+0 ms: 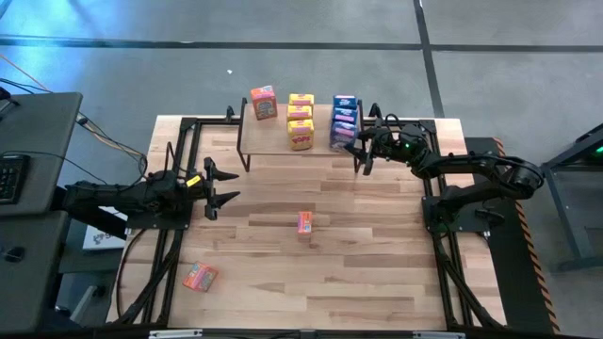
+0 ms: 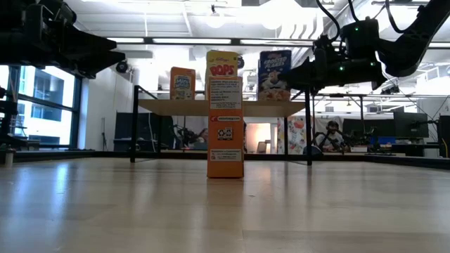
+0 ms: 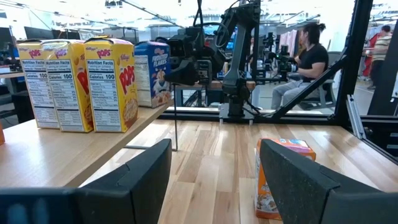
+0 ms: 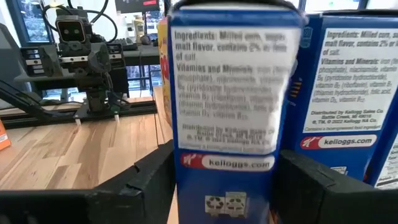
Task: Stack cereal on shelf
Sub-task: Put the blue cereal box on the shelf aligned with the other blue cereal boxes
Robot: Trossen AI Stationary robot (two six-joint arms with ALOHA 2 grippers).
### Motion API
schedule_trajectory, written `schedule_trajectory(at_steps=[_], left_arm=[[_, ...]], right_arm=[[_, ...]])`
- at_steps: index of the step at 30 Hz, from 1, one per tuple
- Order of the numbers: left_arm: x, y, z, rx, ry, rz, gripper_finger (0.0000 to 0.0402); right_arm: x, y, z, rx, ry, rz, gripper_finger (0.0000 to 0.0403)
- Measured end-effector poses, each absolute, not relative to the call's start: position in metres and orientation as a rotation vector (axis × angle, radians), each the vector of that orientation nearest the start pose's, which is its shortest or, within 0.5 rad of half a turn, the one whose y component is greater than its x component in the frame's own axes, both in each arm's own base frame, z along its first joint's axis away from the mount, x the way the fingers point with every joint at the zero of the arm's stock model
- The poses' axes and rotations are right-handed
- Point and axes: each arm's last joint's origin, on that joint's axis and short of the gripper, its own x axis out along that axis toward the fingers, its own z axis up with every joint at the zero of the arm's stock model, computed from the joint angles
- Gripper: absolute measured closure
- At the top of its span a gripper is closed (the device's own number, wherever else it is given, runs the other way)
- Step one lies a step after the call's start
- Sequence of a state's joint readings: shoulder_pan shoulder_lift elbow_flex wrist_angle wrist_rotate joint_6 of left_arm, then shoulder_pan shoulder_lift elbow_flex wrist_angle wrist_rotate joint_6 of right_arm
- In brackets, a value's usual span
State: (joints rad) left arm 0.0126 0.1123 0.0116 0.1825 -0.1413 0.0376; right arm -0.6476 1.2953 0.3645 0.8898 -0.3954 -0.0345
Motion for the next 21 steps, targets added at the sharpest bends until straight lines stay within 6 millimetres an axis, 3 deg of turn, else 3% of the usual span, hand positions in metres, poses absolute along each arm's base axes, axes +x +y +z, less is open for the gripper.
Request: schedule_trajectory(at_steps=[21], left_arm=[[0.103,0.005,0.176,0.032,-0.079,0.156,0.0165]], right_arm=[[0.175,-0.12,0.207,0.051,0.143,-0.319,0.0175]])
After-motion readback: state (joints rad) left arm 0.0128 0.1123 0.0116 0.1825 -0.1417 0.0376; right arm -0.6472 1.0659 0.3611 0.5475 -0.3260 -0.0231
